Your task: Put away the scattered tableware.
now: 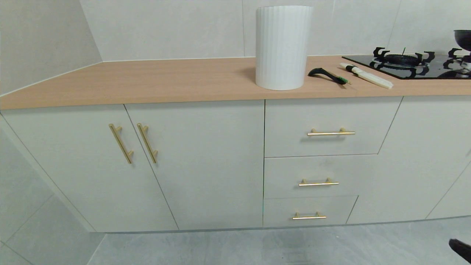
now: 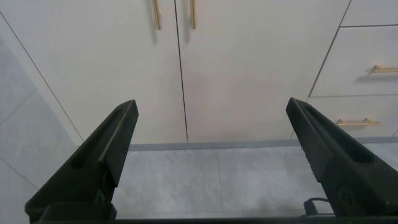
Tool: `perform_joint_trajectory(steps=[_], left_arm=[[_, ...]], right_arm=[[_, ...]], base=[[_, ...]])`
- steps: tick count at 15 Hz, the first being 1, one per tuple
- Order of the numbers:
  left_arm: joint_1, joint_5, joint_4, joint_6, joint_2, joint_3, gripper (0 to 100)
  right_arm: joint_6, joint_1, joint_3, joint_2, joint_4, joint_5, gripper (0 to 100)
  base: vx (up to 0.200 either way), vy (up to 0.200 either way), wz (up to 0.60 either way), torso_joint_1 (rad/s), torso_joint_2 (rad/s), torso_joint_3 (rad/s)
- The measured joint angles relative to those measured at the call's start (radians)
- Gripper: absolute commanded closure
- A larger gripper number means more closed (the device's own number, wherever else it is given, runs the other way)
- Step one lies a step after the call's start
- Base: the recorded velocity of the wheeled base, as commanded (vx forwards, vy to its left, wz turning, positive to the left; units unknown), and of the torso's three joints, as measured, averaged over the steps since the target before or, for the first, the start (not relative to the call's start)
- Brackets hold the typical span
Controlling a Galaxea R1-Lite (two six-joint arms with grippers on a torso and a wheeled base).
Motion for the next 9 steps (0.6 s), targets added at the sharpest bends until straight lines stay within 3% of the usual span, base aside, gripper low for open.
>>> perform_joint_trajectory(steps=[4, 9], left_arm=[[0.0, 0.0, 0.0, 0.0, 0.0, 0.0, 0], [0.0, 0.0, 0.0, 0.0, 0.0, 0.0, 0]], right_arm=[[-0.003, 0.029, -0.163, 0.395, -0.09, -0.003, 0], [-0.005, 0.04, -0.272, 0.799, -0.32, -0.032, 0]], base=[[0.0, 0.0, 0.0, 0.0, 0.0, 0.0], [0.0, 0.0, 0.0, 0.0, 0.0, 0.0]])
